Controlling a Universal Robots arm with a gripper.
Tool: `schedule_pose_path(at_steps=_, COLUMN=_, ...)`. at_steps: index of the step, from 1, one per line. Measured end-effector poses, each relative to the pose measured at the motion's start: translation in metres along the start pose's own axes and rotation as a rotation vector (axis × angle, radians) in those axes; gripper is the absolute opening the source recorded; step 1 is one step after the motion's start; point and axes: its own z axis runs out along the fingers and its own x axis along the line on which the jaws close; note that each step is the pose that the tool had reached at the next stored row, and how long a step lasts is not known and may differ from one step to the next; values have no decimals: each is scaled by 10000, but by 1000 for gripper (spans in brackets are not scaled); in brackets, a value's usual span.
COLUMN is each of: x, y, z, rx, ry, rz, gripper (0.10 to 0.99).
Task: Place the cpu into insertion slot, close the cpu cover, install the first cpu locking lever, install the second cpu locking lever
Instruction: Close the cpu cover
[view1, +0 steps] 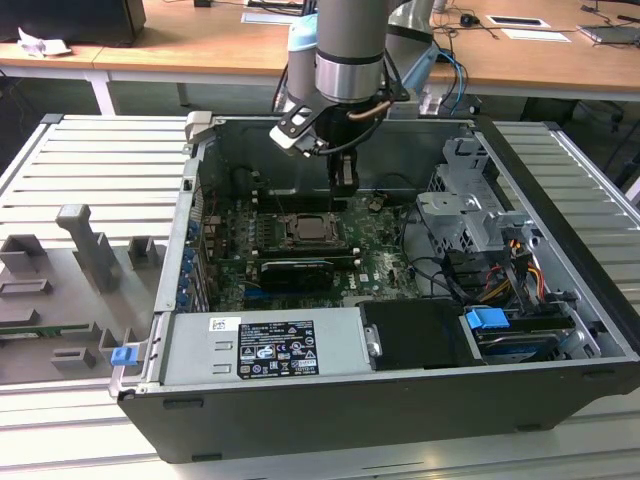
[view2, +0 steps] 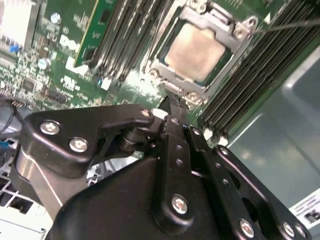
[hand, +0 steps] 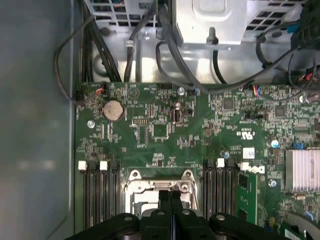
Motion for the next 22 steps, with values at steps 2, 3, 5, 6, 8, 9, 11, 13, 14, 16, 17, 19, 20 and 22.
schedule_pose_path(at_steps=2, x=2, y=-46, z=44, rx=-1, ry=-1, rz=-27, gripper=106)
schedule_pose_path(at_steps=3, x=2, y=-60, z=63, rx=-1, ry=0, rz=-40, gripper=106)
schedule_pose_path(at_steps=5, x=4, y=-67, z=96, rx=-2, ry=1, rz=-49, gripper=106)
schedule_pose_path(at_steps=6, x=4, y=-71, z=106, rx=-2, ry=-1, rz=-50, gripper=106)
schedule_pose_path(at_steps=8, x=3, y=-82, z=120, rx=-1, ry=0, rz=-49, gripper=106)
schedule_pose_path(at_steps=9, x=1, y=-88, z=130, rx=-1, ry=0, rz=-50, gripper=106)
schedule_pose_path(at_steps=11, x=-2, y=-98, z=144, rx=-2, ry=-1, rz=-50, gripper=106)
schedule_pose_path(at_steps=13, x=-7, y=-121, z=163, rx=-3, ry=1, rz=-50, gripper=106)
schedule_pose_path(at_steps=14, x=-8, y=-175, z=217, rx=-9, ry=-3, rz=-50, gripper=106)
schedule_pose_path(at_steps=16, x=-9, y=-236, z=267, rx=-12, ry=-22, rz=-120, gripper=106)
schedule_pose_path(at_steps=17, x=-10, y=-260, z=270, rx=-12, ry=-22, rz=-125, gripper=106)
schedule_pose_path(at_steps=19, x=-9, y=-302, z=280, rx=-14, ry=-20, rz=-138, gripper=106)
schedule_pose_path(at_steps=20, x=-9, y=-317, z=282, rx=-15, ry=-19, rz=-152, gripper=106)
schedule_pose_path(at_steps=22, x=-8, y=-357, z=285, rx=-16, ry=-17, rz=-189, gripper=106)
